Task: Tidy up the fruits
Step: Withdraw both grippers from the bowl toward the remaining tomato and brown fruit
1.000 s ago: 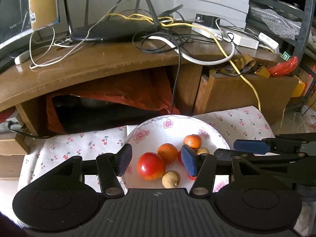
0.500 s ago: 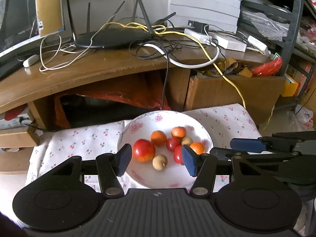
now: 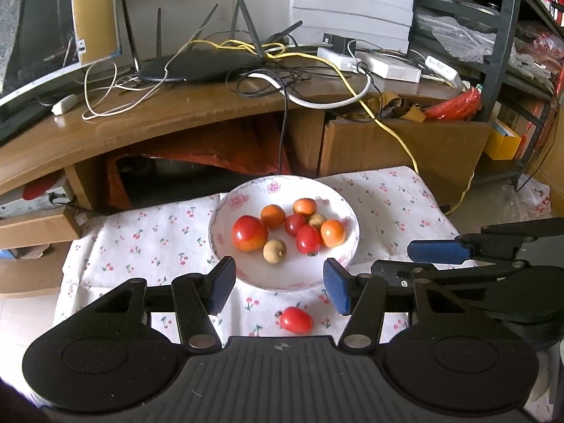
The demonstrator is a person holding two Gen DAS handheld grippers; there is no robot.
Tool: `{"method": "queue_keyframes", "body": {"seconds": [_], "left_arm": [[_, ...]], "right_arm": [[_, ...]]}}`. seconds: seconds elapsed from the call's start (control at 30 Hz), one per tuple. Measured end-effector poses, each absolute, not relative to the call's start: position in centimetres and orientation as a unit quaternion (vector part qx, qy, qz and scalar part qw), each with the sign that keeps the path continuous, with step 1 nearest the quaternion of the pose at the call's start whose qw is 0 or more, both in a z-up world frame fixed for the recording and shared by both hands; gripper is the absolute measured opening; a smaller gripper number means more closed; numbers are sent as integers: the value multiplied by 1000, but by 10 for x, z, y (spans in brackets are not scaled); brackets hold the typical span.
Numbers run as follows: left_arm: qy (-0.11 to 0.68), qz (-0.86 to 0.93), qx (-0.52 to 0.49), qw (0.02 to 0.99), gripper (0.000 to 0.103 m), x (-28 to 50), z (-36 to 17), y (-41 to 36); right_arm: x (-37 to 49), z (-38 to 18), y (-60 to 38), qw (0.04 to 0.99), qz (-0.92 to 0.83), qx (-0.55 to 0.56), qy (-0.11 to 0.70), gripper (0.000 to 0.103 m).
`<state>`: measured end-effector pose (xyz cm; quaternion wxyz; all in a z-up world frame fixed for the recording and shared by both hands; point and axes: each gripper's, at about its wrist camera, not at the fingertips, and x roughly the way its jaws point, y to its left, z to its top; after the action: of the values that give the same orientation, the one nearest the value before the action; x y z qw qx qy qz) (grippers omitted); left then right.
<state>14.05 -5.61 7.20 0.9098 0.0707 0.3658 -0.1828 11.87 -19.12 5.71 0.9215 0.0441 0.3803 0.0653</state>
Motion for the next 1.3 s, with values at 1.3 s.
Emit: {"method": "queue_keyframes", "body": {"seconds": [1.3], "left_arm": [[493, -157, 33, 855, 59, 172, -20, -47]], "right_arm": [[117, 12, -193, 872, 55, 51, 483, 38]]}}
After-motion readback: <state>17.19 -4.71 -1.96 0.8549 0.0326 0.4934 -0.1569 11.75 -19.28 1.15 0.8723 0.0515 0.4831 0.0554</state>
